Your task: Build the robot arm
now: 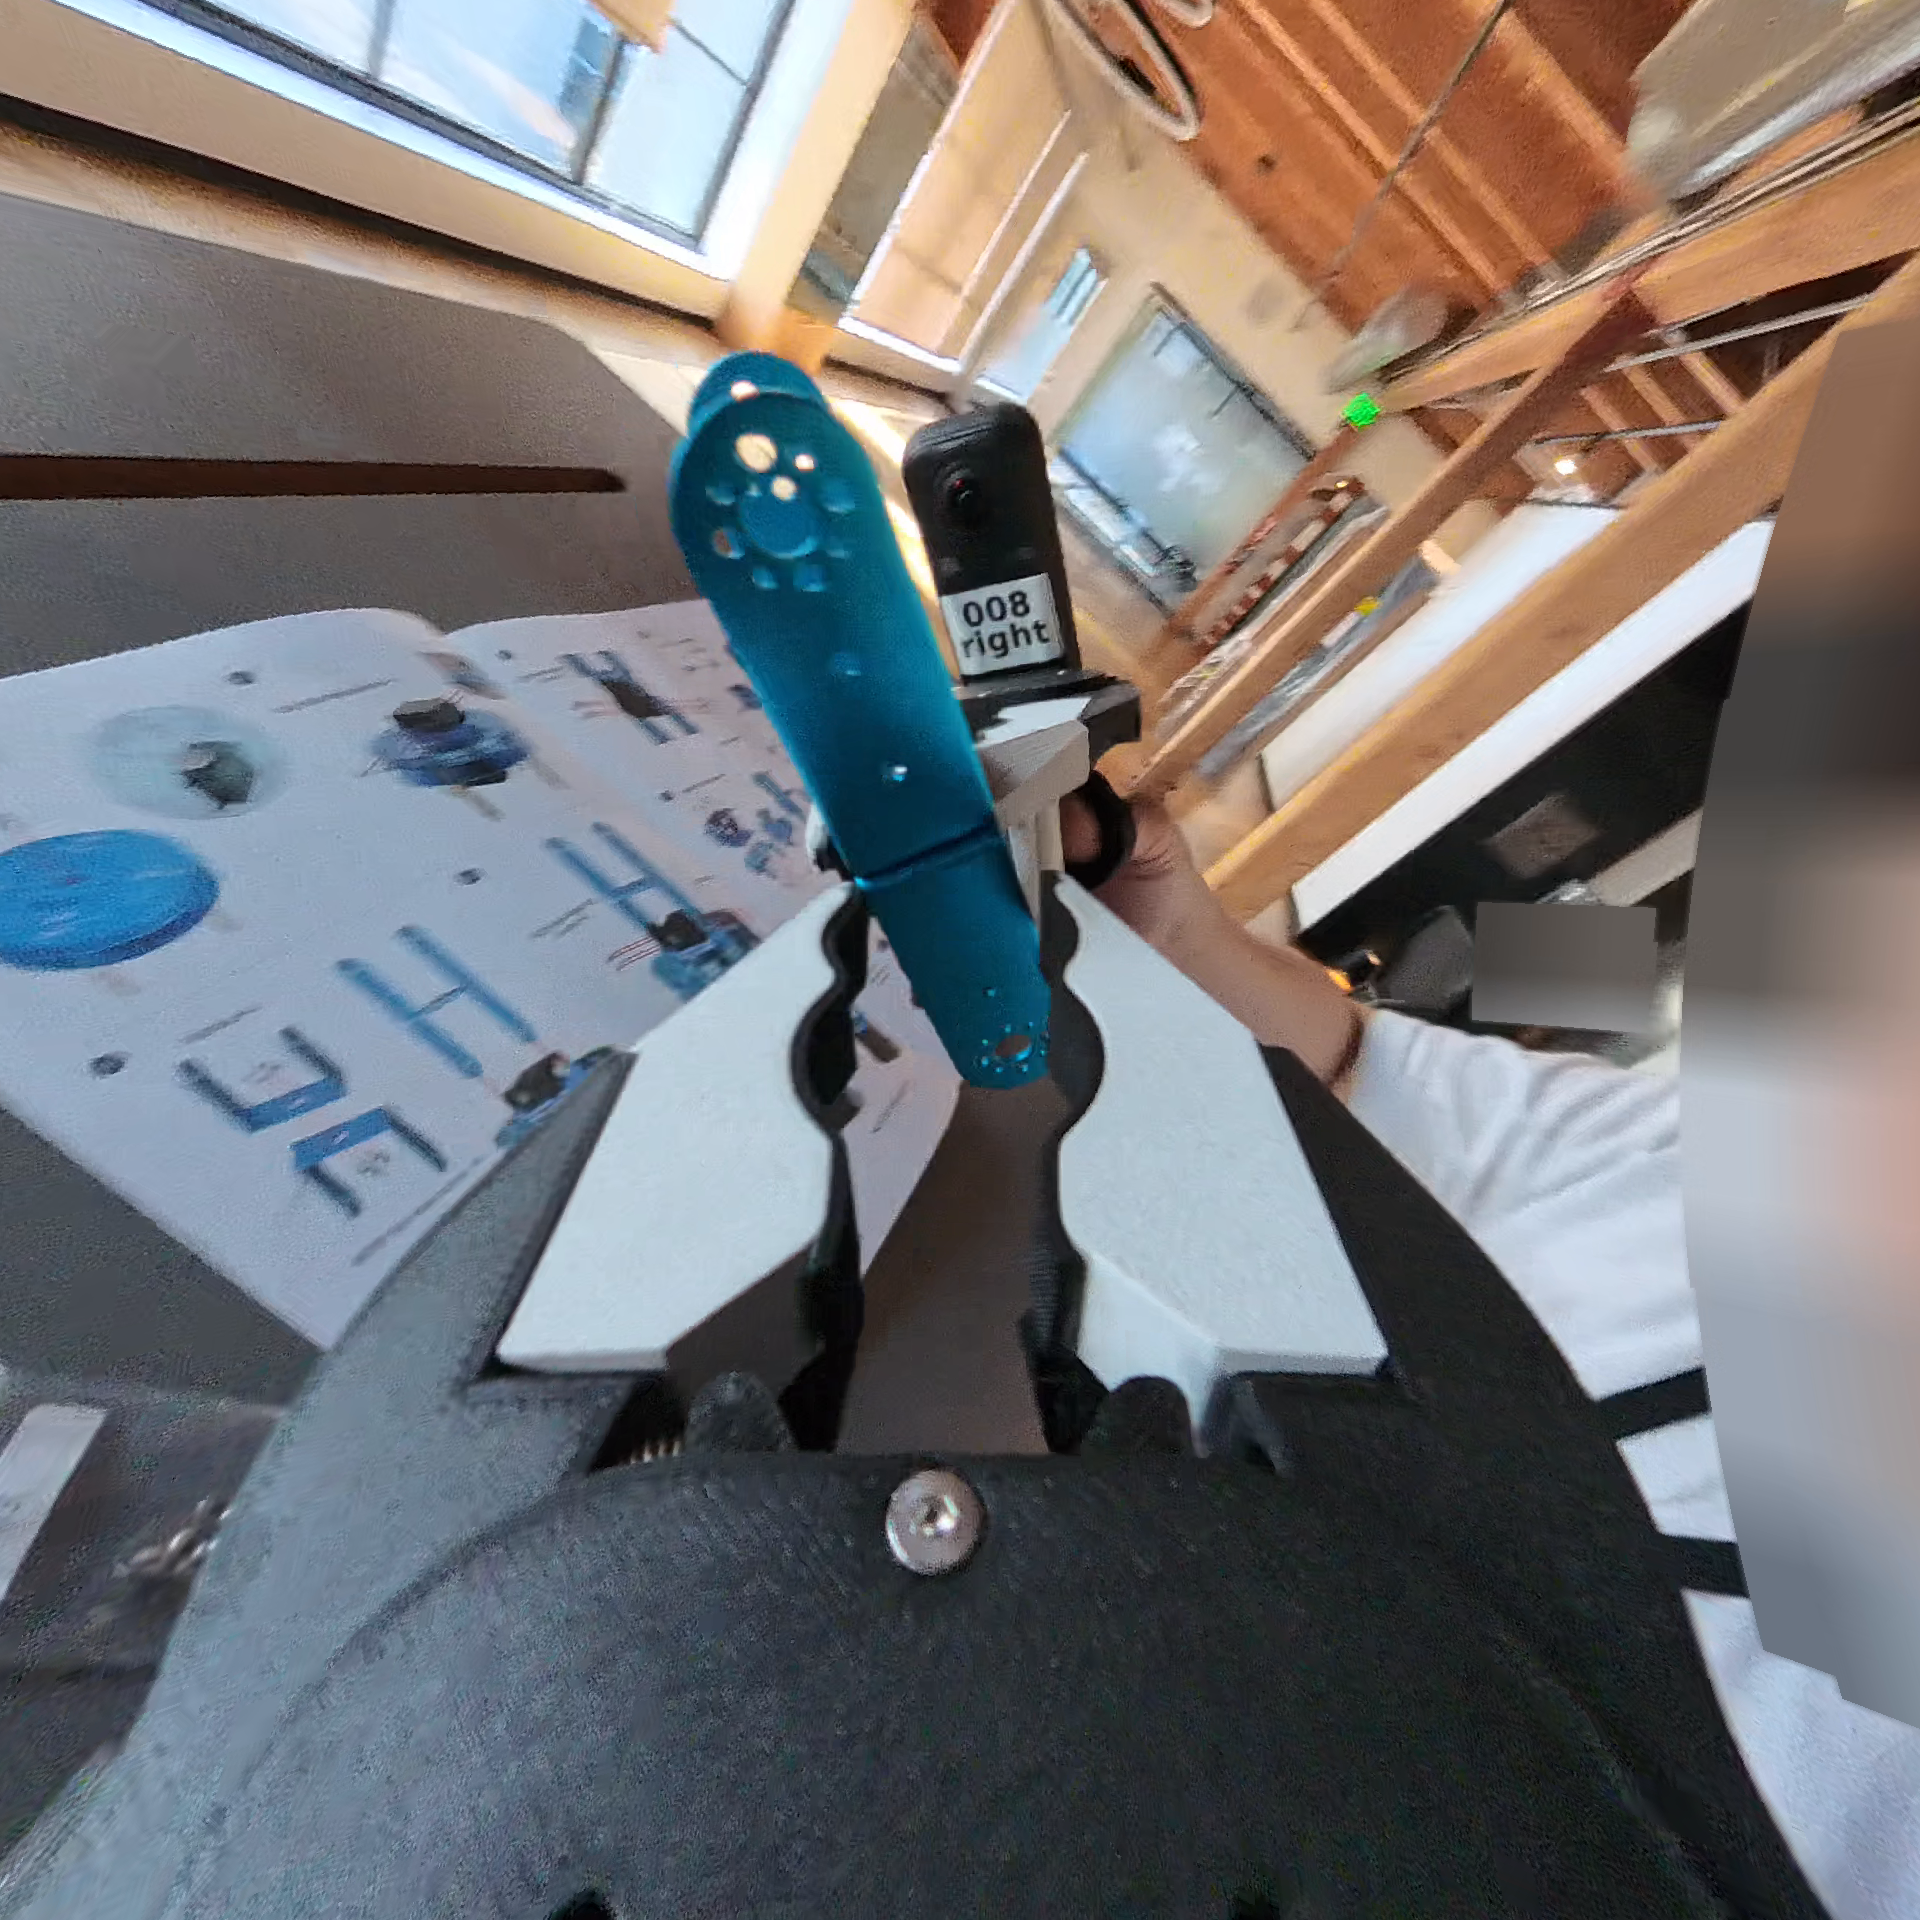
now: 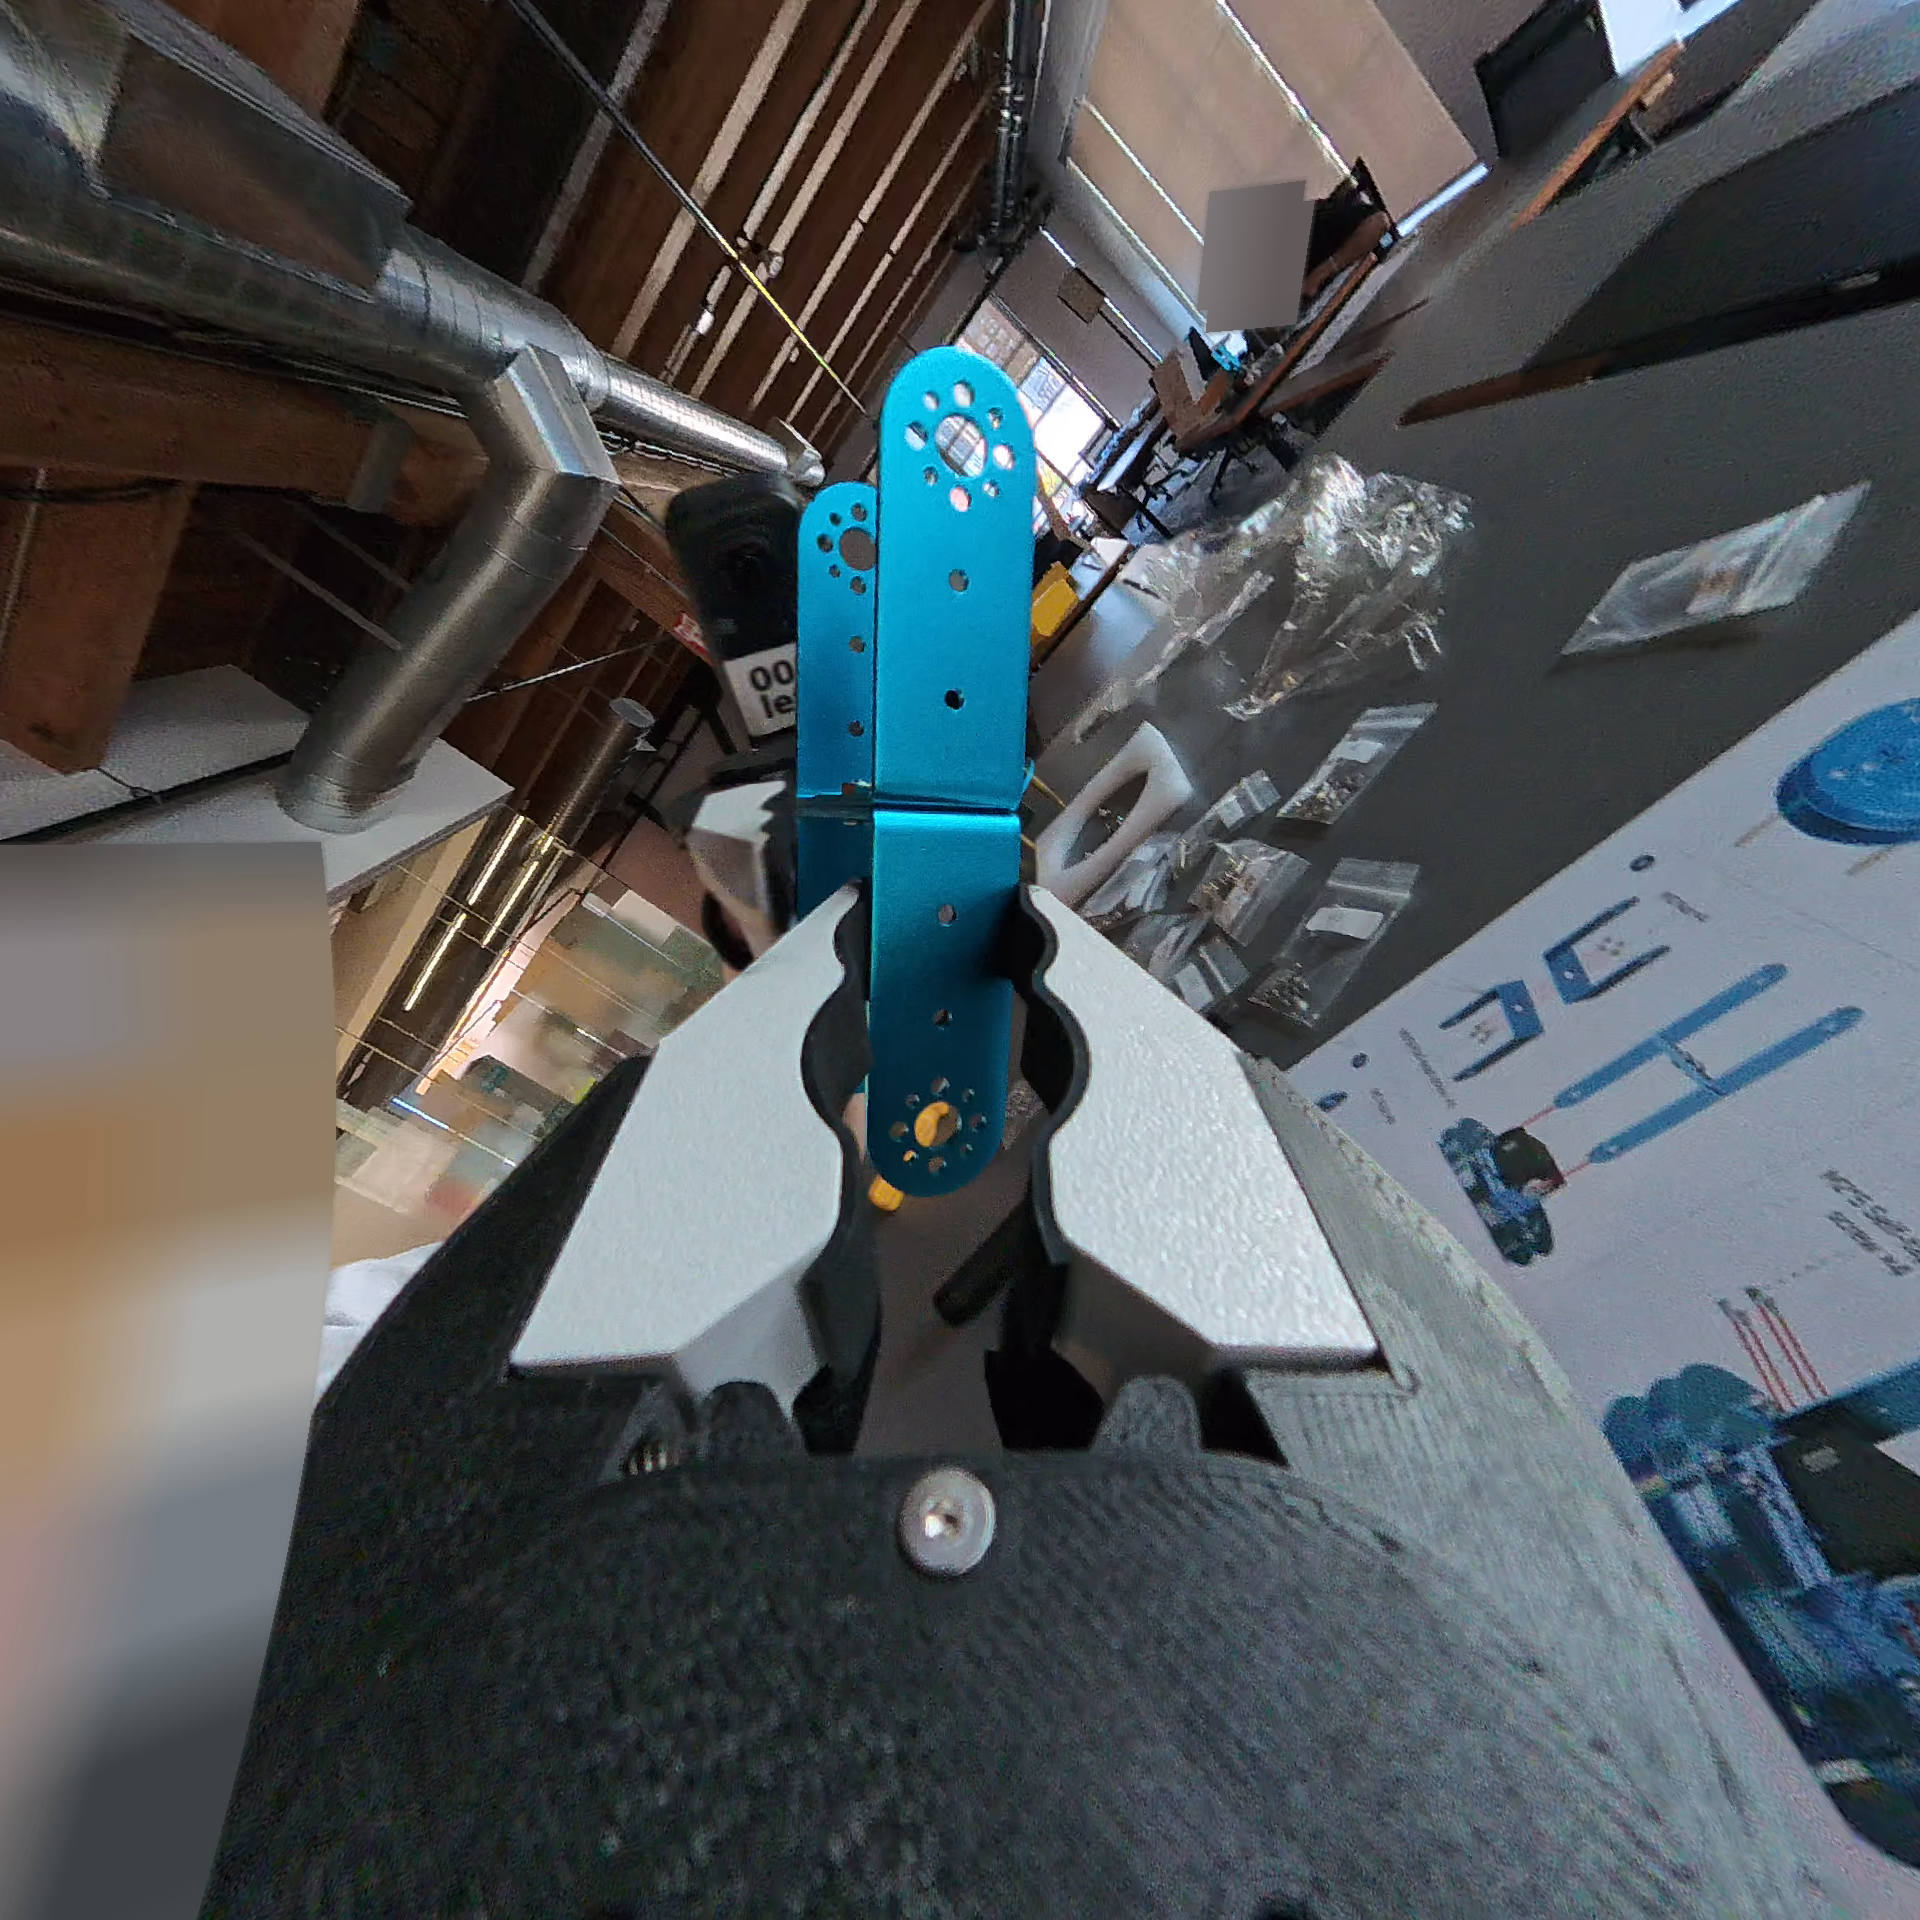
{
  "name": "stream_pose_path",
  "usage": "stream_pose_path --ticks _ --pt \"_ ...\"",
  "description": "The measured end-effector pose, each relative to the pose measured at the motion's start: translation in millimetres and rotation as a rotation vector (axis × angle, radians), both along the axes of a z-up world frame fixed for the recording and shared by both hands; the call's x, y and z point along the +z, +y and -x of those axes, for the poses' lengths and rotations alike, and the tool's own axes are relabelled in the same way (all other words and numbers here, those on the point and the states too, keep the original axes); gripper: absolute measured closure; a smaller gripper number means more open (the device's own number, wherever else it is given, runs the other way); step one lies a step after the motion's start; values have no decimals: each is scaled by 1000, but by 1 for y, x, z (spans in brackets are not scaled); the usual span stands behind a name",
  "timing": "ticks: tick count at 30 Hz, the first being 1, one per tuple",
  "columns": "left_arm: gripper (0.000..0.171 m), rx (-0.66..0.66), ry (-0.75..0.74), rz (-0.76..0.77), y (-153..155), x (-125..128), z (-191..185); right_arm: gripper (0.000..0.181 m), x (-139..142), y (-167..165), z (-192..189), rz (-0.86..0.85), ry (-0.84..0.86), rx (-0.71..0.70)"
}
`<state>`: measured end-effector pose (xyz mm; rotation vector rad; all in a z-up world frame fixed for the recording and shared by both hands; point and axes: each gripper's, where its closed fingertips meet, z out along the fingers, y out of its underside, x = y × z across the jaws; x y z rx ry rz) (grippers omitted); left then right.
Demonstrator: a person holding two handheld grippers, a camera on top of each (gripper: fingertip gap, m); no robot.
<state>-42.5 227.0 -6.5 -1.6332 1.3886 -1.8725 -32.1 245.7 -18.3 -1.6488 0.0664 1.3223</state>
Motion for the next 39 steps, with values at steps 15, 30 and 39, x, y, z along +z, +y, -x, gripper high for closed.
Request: stream_pose_path --ticks 15,30,39 --pt "146 -165 3 55 -35 73 4 158 66 -40 5 -32 -81 13" --pt "144 -111 120 63 -9 40 -3 160 32 -23 0 139 34 -27" --pt "145 -94 137 62 -1 34 -3 159 25 -18 -4 127 -7 -77"
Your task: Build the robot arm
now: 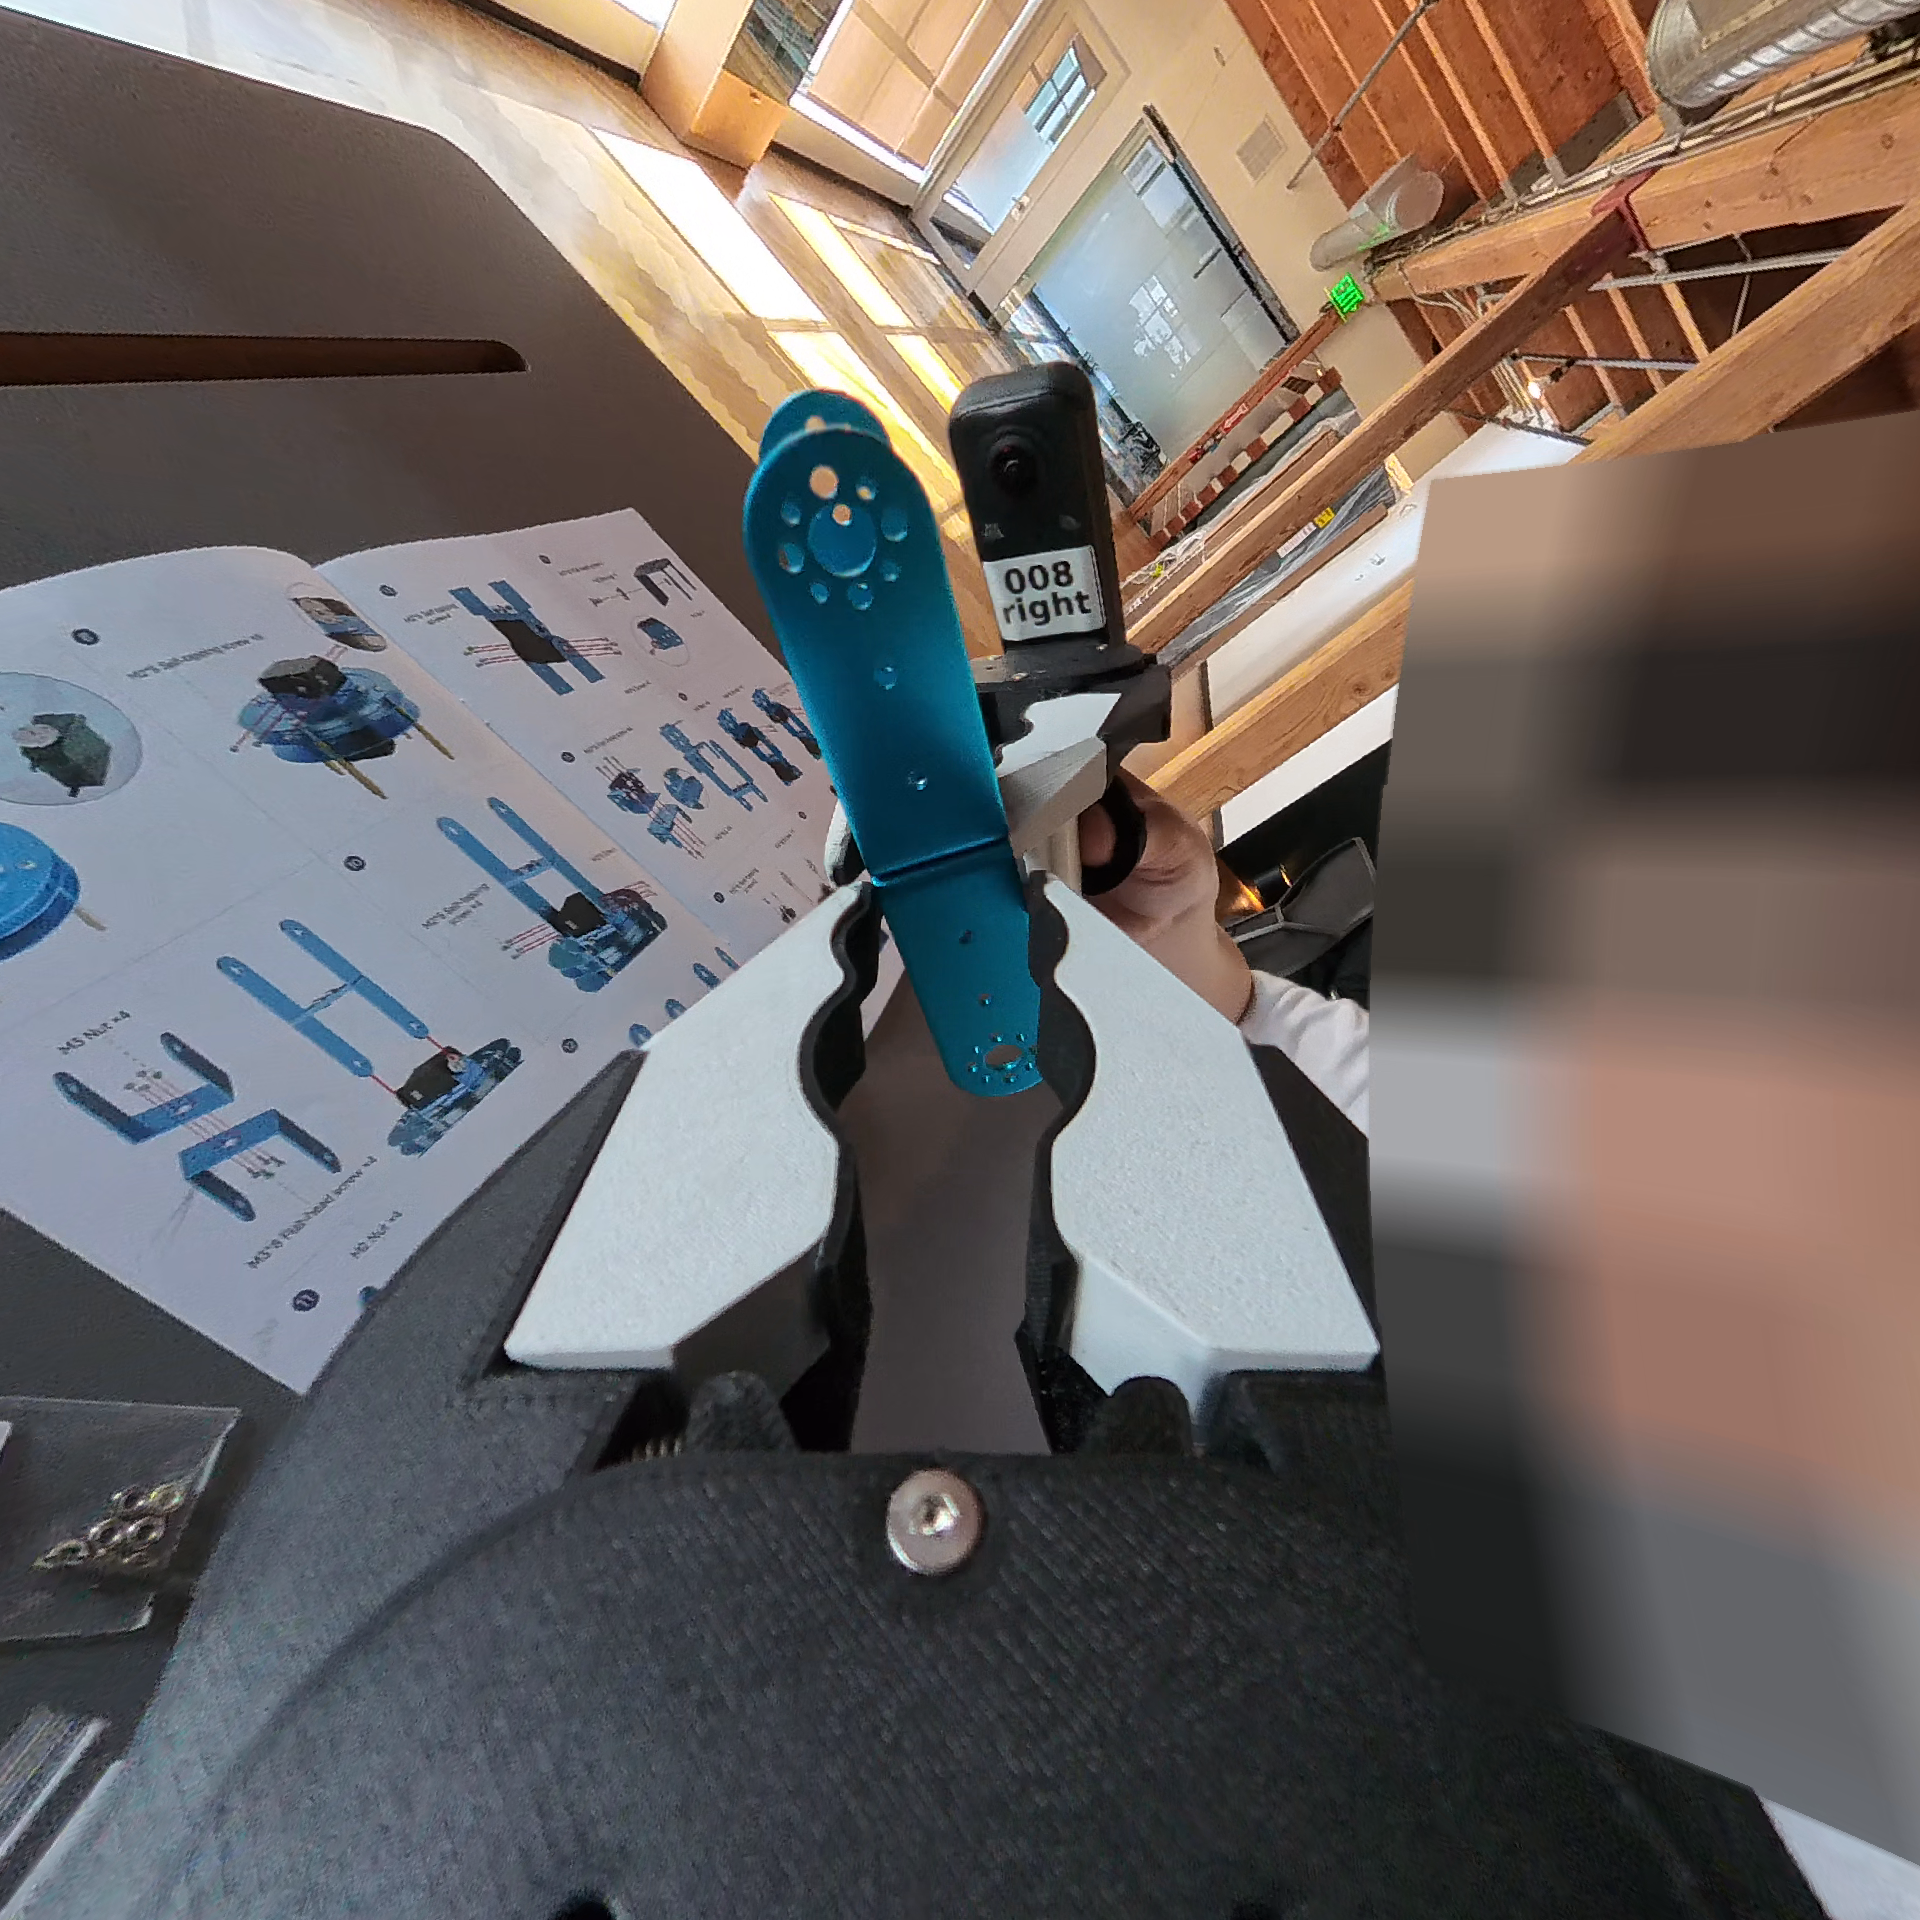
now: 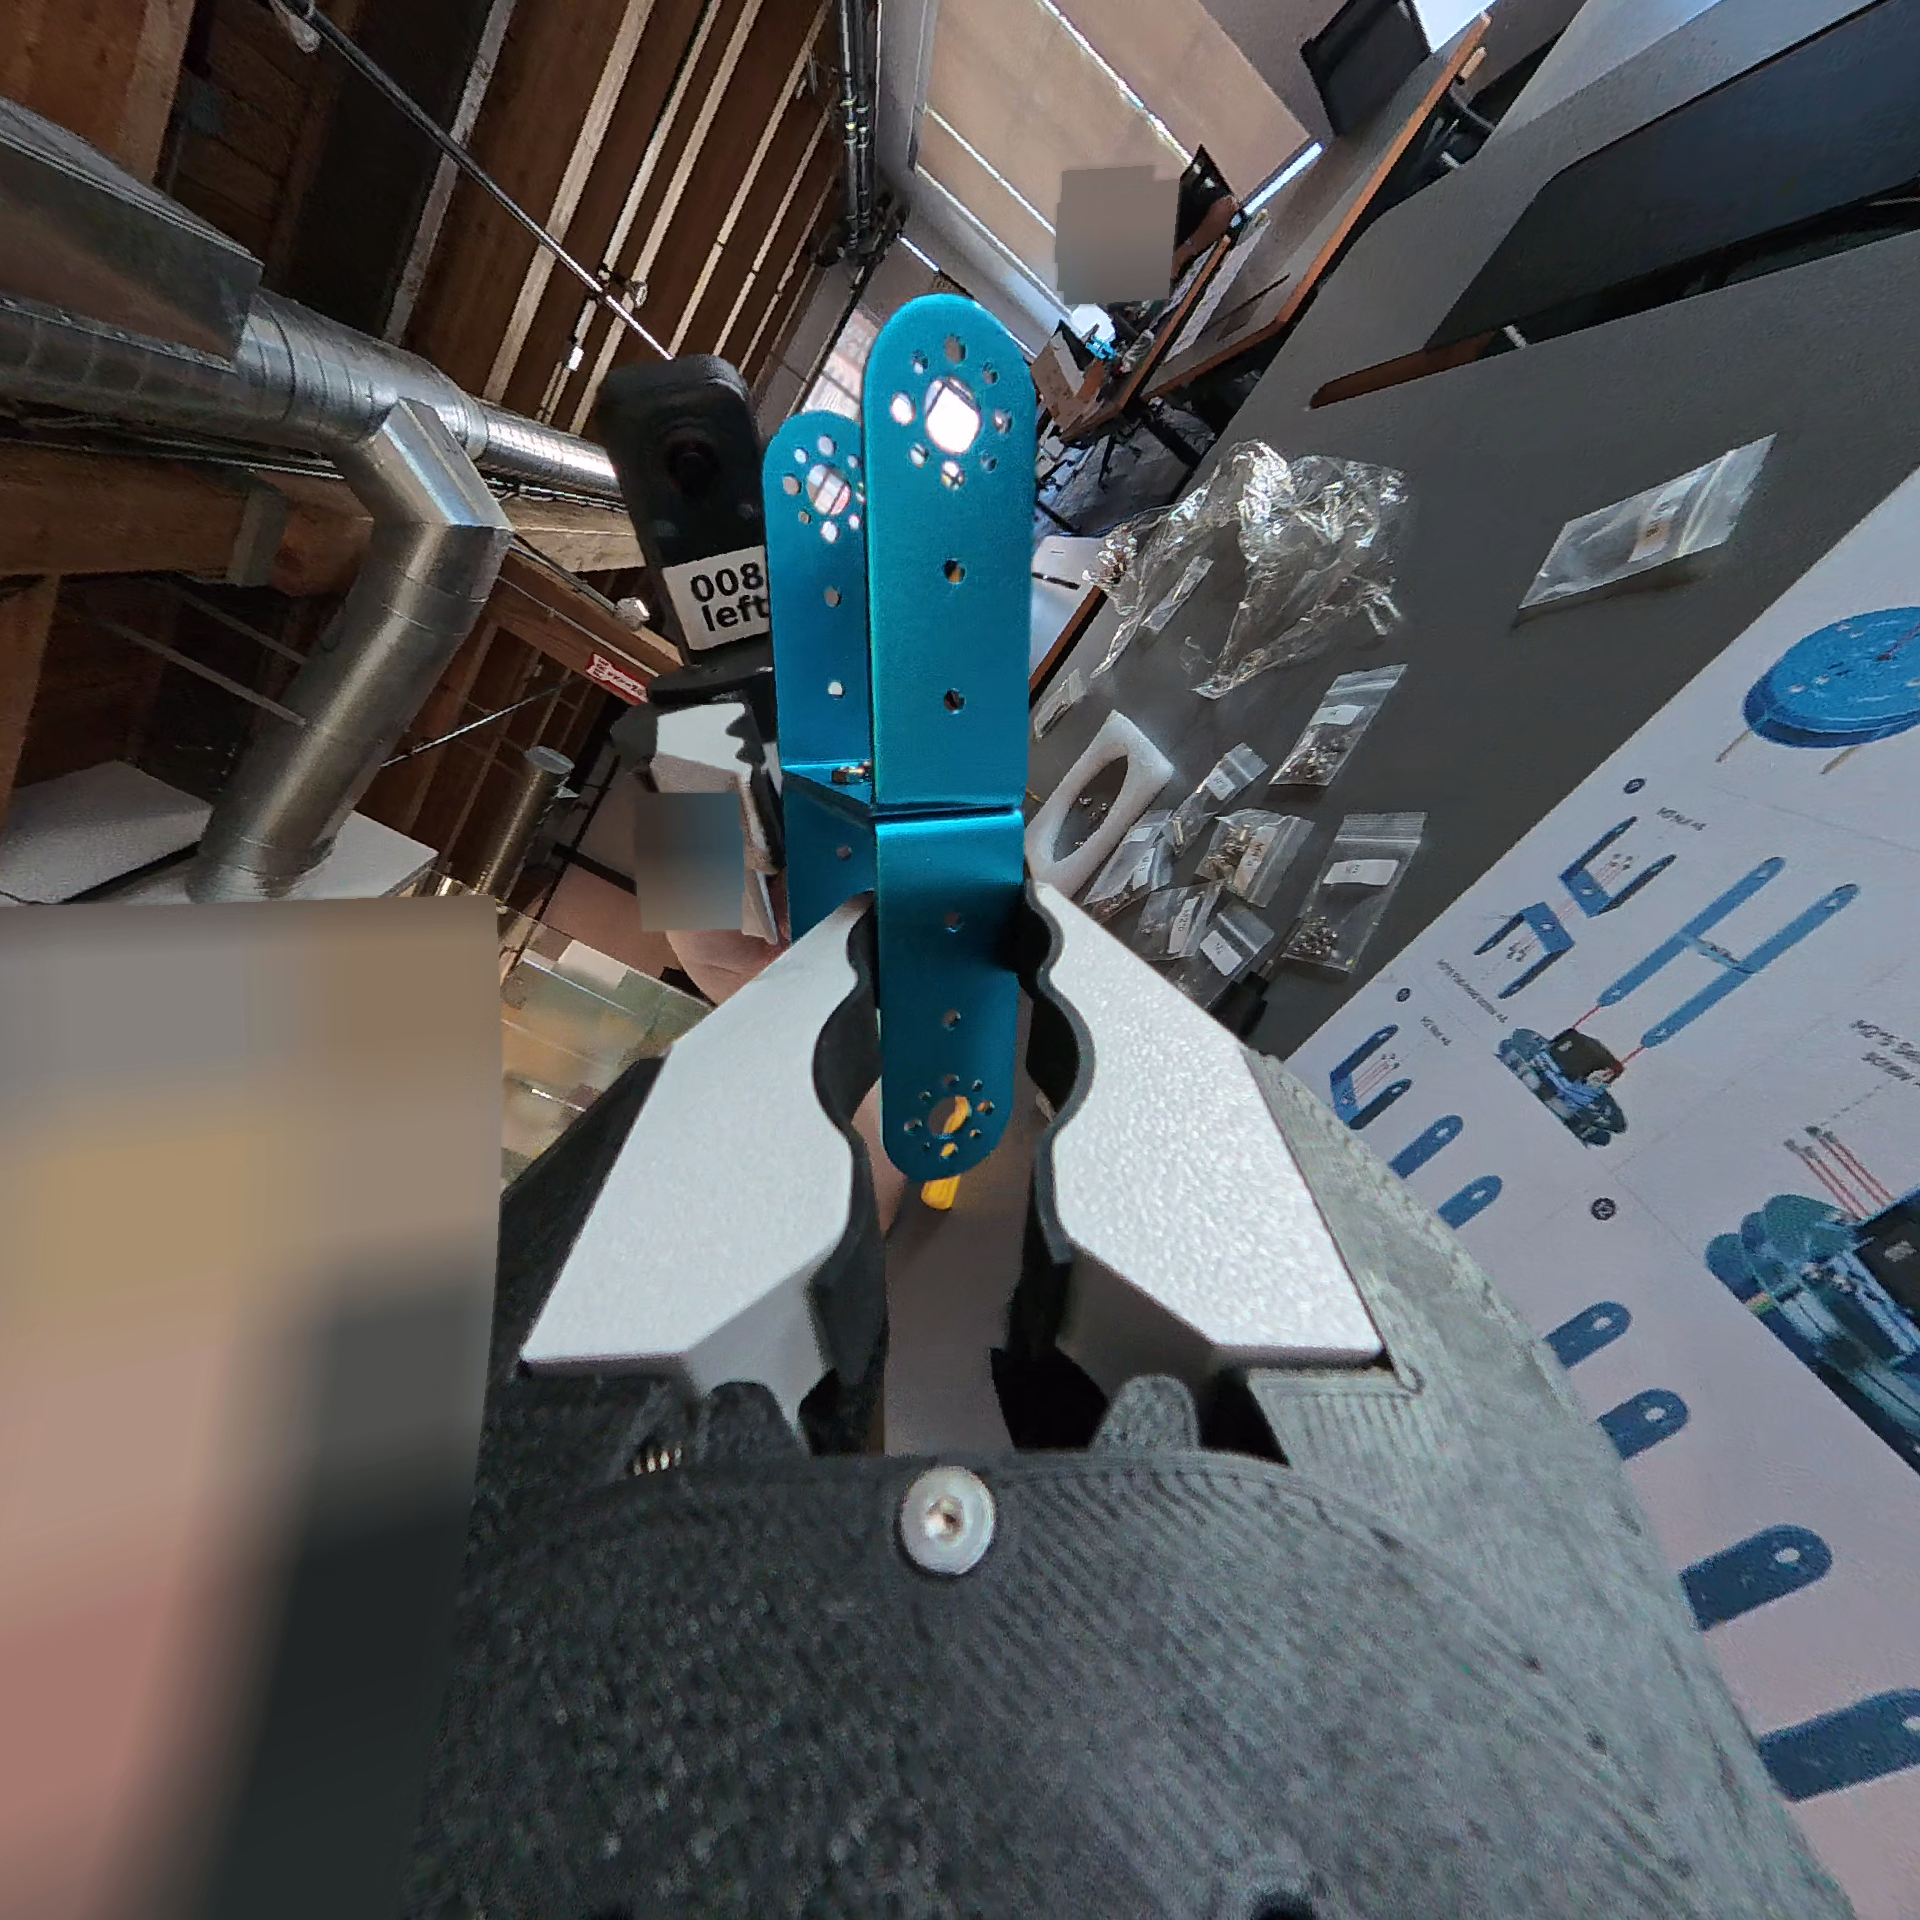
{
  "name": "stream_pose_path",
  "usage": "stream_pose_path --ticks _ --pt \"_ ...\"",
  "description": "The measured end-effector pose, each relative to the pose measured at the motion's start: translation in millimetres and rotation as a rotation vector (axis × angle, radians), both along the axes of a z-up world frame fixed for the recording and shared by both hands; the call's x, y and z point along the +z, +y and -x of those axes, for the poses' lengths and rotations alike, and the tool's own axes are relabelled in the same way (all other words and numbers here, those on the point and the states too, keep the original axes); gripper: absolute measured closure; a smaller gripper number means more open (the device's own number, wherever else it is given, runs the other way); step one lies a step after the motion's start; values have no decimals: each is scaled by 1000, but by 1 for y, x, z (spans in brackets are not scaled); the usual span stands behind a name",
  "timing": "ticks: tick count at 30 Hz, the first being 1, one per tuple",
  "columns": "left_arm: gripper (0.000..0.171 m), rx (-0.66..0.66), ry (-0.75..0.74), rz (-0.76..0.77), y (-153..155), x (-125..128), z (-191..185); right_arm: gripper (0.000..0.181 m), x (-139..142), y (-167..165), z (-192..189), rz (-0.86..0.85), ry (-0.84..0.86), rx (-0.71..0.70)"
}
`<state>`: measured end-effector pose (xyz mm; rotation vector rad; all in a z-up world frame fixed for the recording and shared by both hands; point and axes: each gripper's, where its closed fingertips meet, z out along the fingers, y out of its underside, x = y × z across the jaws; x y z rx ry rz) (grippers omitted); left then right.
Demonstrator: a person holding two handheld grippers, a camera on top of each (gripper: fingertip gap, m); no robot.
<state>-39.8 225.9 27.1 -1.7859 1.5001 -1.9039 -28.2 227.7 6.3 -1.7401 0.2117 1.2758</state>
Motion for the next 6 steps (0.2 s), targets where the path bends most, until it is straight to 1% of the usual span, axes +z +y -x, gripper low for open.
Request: stream_pose_path --ticks 3,6 --pt "146 -6 8 18 5 -3 0 159 -5 2 0 8 6 10" --pt "146 -13 26 18 10 -10 -3 160 -16 7 0 26 -24 14"
